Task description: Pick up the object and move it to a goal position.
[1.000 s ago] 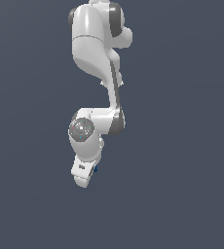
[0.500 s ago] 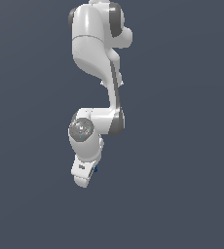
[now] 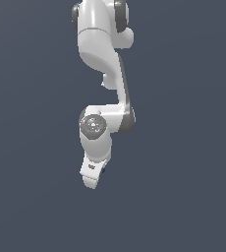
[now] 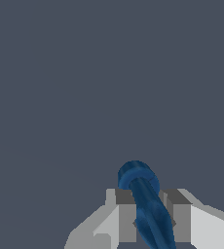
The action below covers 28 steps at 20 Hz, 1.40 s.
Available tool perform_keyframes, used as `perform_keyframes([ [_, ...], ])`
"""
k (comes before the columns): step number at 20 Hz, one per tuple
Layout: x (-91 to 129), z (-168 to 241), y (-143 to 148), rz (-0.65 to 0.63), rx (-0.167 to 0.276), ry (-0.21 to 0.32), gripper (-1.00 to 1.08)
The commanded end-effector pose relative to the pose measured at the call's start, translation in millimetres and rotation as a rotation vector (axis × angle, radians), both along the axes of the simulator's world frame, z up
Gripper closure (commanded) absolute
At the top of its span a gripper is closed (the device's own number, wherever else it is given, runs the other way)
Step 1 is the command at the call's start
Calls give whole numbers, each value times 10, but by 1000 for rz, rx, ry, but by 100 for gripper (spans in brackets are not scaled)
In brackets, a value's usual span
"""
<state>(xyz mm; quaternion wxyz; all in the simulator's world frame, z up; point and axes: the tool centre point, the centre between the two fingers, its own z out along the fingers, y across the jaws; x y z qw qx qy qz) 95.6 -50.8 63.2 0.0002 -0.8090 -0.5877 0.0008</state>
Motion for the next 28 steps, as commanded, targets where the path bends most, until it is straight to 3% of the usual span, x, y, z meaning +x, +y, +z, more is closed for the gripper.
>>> perform_keyframes([
  [1, 9, 144, 233, 2, 0, -1, 108],
  [20, 100, 1328, 2110, 2, 1, -1, 108],
  [28, 155, 1656, 2628, 2, 1, -1, 108],
])
